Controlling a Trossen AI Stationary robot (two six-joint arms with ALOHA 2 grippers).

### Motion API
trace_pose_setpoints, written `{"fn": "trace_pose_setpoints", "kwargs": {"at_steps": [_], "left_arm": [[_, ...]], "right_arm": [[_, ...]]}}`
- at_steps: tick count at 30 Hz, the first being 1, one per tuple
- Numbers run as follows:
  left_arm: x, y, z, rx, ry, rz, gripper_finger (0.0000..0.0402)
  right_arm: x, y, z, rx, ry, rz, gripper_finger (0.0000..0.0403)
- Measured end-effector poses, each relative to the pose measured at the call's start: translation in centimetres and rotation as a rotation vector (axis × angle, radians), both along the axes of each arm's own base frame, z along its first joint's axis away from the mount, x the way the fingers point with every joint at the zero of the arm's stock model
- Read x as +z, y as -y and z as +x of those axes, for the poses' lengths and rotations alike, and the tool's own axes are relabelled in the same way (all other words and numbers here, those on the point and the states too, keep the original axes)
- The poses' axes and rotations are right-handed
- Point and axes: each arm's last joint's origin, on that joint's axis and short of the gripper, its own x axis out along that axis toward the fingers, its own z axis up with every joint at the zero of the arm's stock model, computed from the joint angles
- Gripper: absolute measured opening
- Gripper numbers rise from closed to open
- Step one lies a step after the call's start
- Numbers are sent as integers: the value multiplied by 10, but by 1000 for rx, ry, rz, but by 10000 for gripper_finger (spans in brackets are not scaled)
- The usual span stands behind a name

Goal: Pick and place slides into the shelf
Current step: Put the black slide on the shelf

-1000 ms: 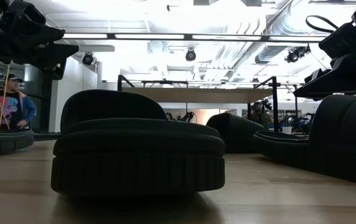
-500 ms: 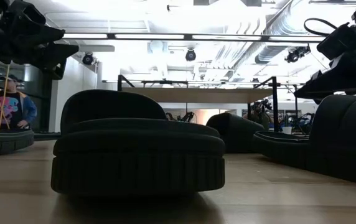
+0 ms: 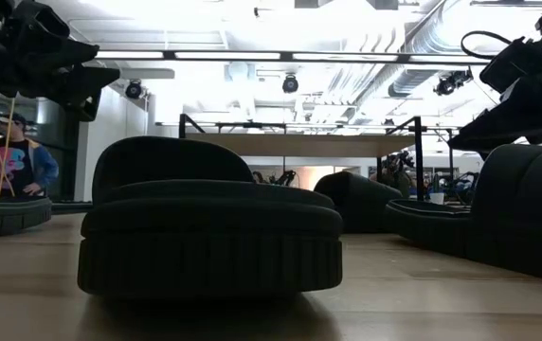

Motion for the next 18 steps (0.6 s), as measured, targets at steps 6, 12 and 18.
{"fn": "trace_pose_setpoints", "kwargs": {"at_steps": [6, 12, 18], "left_arm": [[0, 0, 0, 0, 0, 0, 177], [0, 0, 0, 0, 1, 0, 177], [0, 0, 0, 0, 0, 0, 177]], "right_arm": [[1, 0, 0, 0, 11, 3, 129], [1, 0, 0, 0, 12, 2, 129], [1, 0, 0, 0, 12, 2, 129]]}}
